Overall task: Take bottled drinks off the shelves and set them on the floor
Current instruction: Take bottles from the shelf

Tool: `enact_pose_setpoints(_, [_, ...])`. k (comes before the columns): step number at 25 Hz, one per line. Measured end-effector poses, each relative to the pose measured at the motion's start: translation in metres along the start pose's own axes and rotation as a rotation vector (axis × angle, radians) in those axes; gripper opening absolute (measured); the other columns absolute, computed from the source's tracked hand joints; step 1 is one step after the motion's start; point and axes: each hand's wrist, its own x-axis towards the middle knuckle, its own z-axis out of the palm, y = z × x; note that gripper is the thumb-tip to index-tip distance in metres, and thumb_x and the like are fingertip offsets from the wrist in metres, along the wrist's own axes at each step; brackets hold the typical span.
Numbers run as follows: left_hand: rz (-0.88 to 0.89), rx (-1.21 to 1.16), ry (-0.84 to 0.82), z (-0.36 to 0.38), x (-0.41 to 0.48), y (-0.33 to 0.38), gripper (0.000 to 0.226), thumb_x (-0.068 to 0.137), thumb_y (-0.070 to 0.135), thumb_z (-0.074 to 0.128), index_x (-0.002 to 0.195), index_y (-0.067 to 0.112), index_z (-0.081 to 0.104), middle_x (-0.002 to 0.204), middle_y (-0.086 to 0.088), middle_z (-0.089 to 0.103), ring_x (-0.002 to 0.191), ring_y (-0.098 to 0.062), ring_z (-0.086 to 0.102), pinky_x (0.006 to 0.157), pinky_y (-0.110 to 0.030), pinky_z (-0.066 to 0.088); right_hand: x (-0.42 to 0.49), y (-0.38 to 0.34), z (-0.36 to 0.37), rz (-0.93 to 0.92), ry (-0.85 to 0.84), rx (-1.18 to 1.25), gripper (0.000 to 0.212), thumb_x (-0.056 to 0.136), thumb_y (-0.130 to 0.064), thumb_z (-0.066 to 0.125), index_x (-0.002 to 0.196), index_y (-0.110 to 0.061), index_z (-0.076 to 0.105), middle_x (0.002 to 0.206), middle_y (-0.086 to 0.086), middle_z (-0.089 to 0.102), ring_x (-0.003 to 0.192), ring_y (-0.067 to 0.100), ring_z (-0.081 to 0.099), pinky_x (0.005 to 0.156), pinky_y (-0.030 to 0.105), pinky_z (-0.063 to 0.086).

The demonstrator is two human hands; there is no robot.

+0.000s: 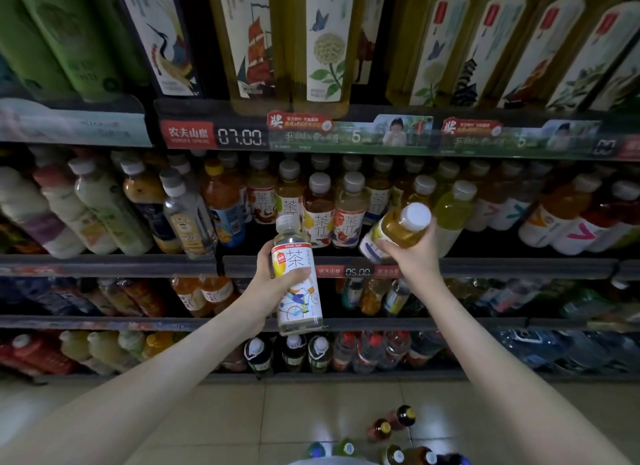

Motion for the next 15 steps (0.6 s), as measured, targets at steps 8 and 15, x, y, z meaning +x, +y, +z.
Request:
enact_pose_setpoints(8, [0.042, -0.038, 0.049, 0.027, 0.029, 0.005, 0.083, 0.082, 0.016, 0.071, 0.142, 0.04, 0.019, 0.116, -0.003, 0.059, 0.093, -0.019, 0.068, 0.069, -0.034, 0.056, 0.053, 0.028, 0.009, -0.2, -0.217, -0.179, 0.077, 0.069, -0.008, 0.084, 0.132, -0.012, 0.041, 0.122, -0.005, 0.049, 0.115, 0.009, 0.046, 0.092, 0.017, 0.034])
enact_pose_setpoints(15, [0.037, -0.026, 0.065, 0.037, 0.04, 0.0, 0.085, 0.084, 0.015, 0.07, 0.143, 0.041, 0.015, 0.117, -0.001, 0.059, 0.095, -0.018, 0.067, 0.072, -0.033, 0.057, 0.07, 0.035, 0.013, -0.259, -0.261, -0.315, 0.078, 0.073, -0.009, 0.081, 0.137, -0.009, 0.036, 0.131, 0.006, 0.05, 0.123, 0.022, 0.048, 0.093, 0.018, 0.035])
